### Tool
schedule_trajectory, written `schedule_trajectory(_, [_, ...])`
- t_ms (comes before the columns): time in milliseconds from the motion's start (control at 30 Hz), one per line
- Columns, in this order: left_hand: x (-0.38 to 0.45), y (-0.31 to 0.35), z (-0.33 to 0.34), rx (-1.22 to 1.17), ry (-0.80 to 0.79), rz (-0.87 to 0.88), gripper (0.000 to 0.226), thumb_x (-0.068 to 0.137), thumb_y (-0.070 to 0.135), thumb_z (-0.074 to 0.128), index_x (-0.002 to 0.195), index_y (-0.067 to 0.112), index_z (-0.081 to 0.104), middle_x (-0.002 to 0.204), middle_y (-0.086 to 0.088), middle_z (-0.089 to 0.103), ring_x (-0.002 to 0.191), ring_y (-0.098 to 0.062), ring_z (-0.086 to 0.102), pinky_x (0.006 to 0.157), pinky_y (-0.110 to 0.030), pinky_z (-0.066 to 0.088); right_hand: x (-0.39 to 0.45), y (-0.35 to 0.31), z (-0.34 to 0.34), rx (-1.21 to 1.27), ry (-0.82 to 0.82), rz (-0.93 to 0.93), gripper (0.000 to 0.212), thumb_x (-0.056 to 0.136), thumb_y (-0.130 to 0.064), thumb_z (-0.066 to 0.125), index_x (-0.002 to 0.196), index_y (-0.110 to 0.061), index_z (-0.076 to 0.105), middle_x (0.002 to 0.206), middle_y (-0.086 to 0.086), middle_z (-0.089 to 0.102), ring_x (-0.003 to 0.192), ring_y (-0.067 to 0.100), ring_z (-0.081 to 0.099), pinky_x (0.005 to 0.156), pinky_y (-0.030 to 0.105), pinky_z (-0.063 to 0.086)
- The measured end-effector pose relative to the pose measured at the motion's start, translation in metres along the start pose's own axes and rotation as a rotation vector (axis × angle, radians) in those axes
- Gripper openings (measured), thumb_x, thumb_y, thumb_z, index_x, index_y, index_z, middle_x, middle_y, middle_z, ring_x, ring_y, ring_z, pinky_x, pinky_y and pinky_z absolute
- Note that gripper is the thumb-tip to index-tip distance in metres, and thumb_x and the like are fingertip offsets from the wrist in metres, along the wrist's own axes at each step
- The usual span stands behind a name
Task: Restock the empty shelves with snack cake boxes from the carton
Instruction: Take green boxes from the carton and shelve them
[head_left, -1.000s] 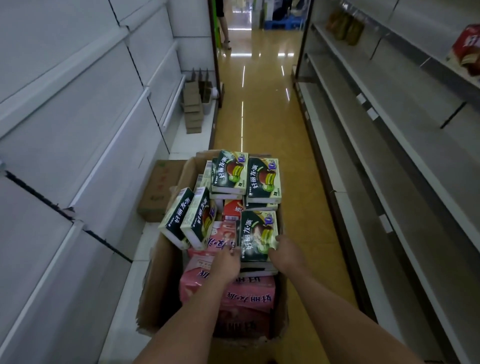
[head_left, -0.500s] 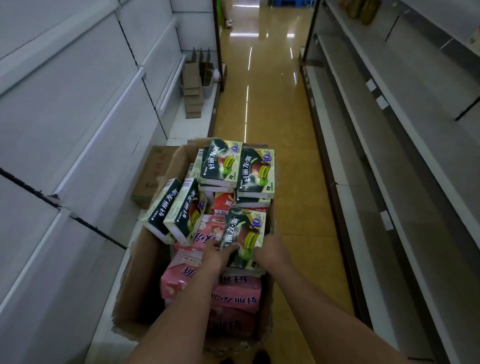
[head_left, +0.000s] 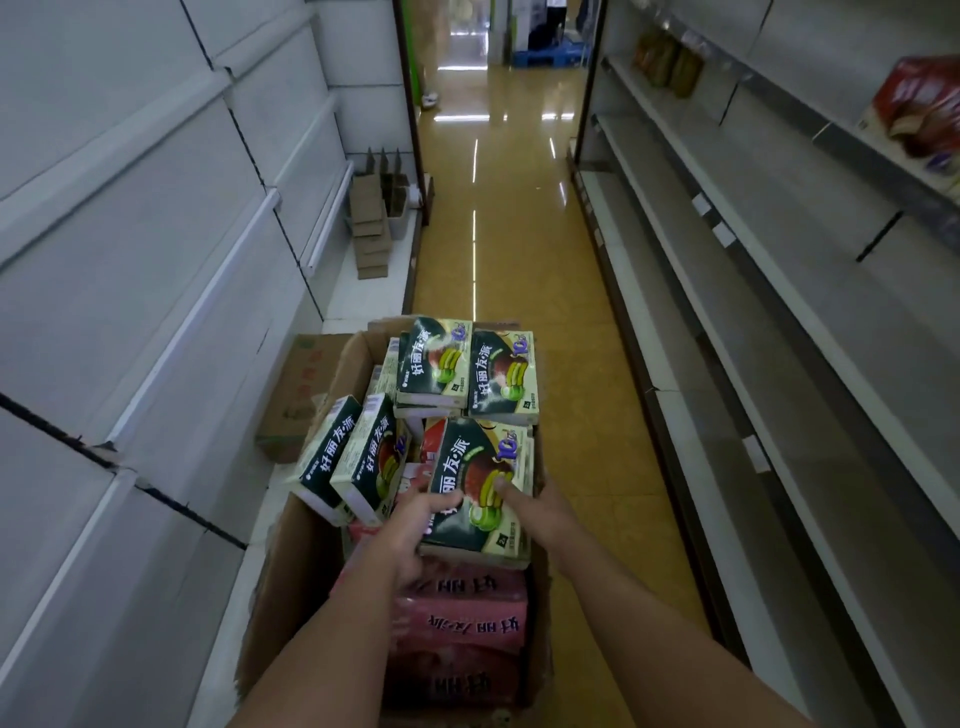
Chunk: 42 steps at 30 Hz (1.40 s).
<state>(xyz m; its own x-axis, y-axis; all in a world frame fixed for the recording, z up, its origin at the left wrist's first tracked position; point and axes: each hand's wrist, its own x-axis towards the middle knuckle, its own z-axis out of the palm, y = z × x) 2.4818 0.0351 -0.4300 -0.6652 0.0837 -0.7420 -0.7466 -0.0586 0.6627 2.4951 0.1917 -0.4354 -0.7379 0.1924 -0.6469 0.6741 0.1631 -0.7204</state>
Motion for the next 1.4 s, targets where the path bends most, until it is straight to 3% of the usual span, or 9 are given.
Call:
schedule_trajectory(200, [-0.029, 0.042, 0.000, -0.043, -0.212, 0.008, 0.027, 0.090, 0.030, 0.061, 0.105, 0.008, 0.066, 0.088, -0.014, 0.074, 0.079, -0.028, 0.068, 0.076, -0.038, 0.052, -0.007, -0.016, -0.004, 0.419, 0.019, 0.007, 0.119, 0.025, -0.070, 0.085, 0.125, -0.013, 0.055, 0.113, 0.010, 0.068, 0.099, 0.028, 0.067, 0.085, 0.044, 0.056])
schedule_trajectory(333, [-0.037, 0.059, 0.013, -0.293, -0.323, 0.039, 0.061, 0.089, 0.057, 0.047, 0.117, 0.005, 0.061, 0.108, -0.019, 0.069, 0.102, -0.033, 0.063, 0.087, -0.046, 0.051, -0.033, -0.025, -0.019, 0.672, 0.028, -0.014, 0.042, 0.083, -0.043, 0.067, 0.109, -0.010, 0.064, 0.095, 0.012, 0.073, 0.077, 0.026, 0.069, 0.057, 0.030, 0.053])
schedule_trajectory(433, [-0.045, 0.065, 0.029, -0.302, -0.386, 0.068, 0.076, 0.075, 0.064, 0.055, 0.125, 0.006, 0.057, 0.118, -0.019, 0.065, 0.110, -0.034, 0.061, 0.089, -0.047, 0.051, -0.046, -0.026, -0.029, 0.876, 0.070, -0.073, 0.029, 0.094, -0.035, 0.054, 0.101, -0.008, 0.062, 0.073, 0.008, 0.073, 0.064, 0.022, 0.067, 0.057, 0.031, 0.052])
schedule_trajectory(600, [-0.066, 0.065, 0.064, -0.076, -0.419, 0.139, 0.060, 0.067, 0.046, 0.074, 0.111, 0.007, 0.064, 0.106, -0.018, 0.070, 0.098, -0.036, 0.067, 0.090, -0.049, 0.051, -0.073, -0.028, -0.038, 0.963, 0.121, -0.106, 0.027, 0.095, -0.028, 0.052, 0.101, -0.003, 0.063, 0.070, 0.012, 0.073, 0.059, 0.025, 0.068, 0.061, 0.034, 0.054])
schedule_trajectory(700, [-0.069, 0.071, 0.075, -0.026, -0.425, 0.131, 0.051, 0.064, 0.030, 0.075, 0.103, -0.002, 0.066, 0.096, -0.021, 0.071, 0.086, -0.037, 0.067, 0.082, -0.047, 0.051, -0.085, -0.027, -0.054, 0.936, 0.182, -0.104, 0.039, 0.087, -0.034, 0.064, 0.112, -0.005, 0.066, 0.088, 0.016, 0.073, 0.083, 0.031, 0.067, 0.088, 0.045, 0.050])
schedule_trajectory(867, [-0.087, 0.088, 0.086, 0.176, -0.561, 0.117, 0.036, 0.076, 0.019, 0.065, 0.104, -0.003, 0.066, 0.092, -0.026, 0.070, 0.077, -0.036, 0.066, 0.080, -0.043, 0.050, -0.071, 0.031, -0.130, 0.803, 0.392, -0.130, 0.098, 0.039, -0.070, 0.084, 0.117, -0.014, 0.065, 0.109, 0.018, 0.069, 0.097, 0.037, 0.068, 0.090, 0.055, 0.051])
schedule_trajectory(1133, [-0.141, 0.065, 0.153, 0.225, -0.849, -0.016, 0.082, 0.075, 0.071, 0.042, 0.107, 0.001, 0.071, 0.112, -0.026, 0.066, 0.098, -0.040, 0.067, 0.086, -0.045, 0.054, -0.182, 0.066, -0.168, 0.739, 0.460, -0.143, 0.065, 0.065, -0.049, 0.081, 0.111, -0.006, 0.066, 0.103, 0.020, 0.071, 0.098, 0.038, 0.068, 0.092, 0.052, 0.051])
schedule_trajectory(1267, [-0.164, 0.036, 0.199, 0.332, -0.819, 0.034, 0.064, 0.094, 0.054, 0.039, 0.112, 0.001, 0.069, 0.110, -0.026, 0.067, 0.098, -0.039, 0.067, 0.065, -0.036, 0.057, -0.219, 0.090, -0.191, 0.850, 0.766, -0.284, 0.044, 0.072, -0.048, 0.076, 0.099, -0.014, 0.072, 0.066, 0.002, 0.073, 0.067, 0.017, 0.070, 0.067, 0.034, 0.050])
schedule_trajectory(1400, [-0.204, -0.002, 0.236, 0.437, -0.854, 0.094, 0.057, 0.097, 0.049, 0.039, 0.101, 0.001, 0.070, 0.078, -0.021, 0.072, 0.064, -0.029, 0.070, 0.050, -0.027, 0.052, -0.278, 0.130, -0.208, 0.937, 0.735, -0.192, 0.050, 0.072, -0.043, 0.076, 0.097, 0.000, 0.069, 0.093, 0.022, 0.071, 0.089, 0.033, 0.069, 0.077, 0.039, 0.053])
